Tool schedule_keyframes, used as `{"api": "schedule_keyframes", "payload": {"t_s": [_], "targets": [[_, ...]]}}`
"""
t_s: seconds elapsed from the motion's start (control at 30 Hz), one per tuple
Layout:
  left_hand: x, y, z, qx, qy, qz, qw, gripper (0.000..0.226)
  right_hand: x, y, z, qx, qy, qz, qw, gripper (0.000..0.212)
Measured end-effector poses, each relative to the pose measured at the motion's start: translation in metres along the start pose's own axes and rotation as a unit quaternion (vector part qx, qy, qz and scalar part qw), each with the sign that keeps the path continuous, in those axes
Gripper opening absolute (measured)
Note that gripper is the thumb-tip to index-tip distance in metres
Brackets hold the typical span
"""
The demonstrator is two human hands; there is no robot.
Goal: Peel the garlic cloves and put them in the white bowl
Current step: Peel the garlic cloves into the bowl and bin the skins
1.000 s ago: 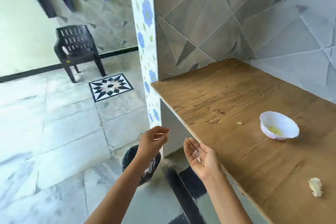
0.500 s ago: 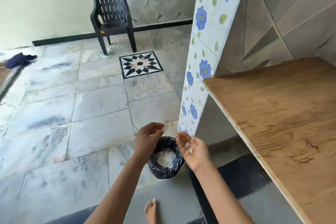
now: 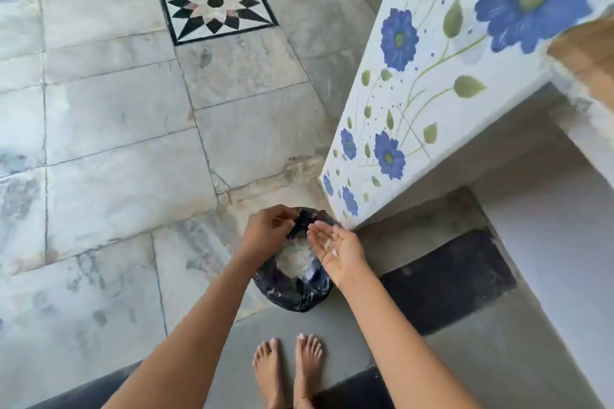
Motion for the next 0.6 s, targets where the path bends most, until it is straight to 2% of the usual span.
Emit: {"api": "schedule_keyframes", "payload": {"t_s": [0.17,0.3,0.37,0.43,0.53,0.6], "targets": [[-0.126,-0.070,-0.022,-0.025,0.037,-0.018,0.999,0.023,0.001,0.041,-0.133,0.070,-0.028,0.056,0.996,0.042],[-0.195,-0.107,-0.035,-0.038,0.052,-0.017,0.998,0.019,0.003,0.071,-0.203,0.069,-0.067,0.092,0.991,0.058],[-0.210,-0.119,-0.042,-0.035,0.044,-0.013,0.998,0.015,0.004,0.086,-0.225,0.082,-0.088,0.115,0.986,0.064],[-0.213,-0.123,-0.047,-0.008,0.041,0.001,0.999,0.022,0.005,0.099,-0.237,0.099,-0.105,0.132,0.981,0.063],[-0.197,-0.135,-0.048,0.030,0.000,0.100,0.995,0.034,0.010,0.104,-0.248,0.090,-0.127,0.128,0.979,0.054],[-0.183,-0.159,-0.043,-0.021,-0.053,0.151,0.987,0.040,0.013,0.098,-0.248,0.085,-0.117,0.141,0.979,0.049]]}}
Point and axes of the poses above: each hand's wrist, its own z-axis away from the middle knuckle, its own y-axis out of the back of the hand, x = y × z, the point moved 6 cm from there along -z, towards the middle knuckle, and after that the axes turned 14 degrees about -y, right-handed, at the moved point
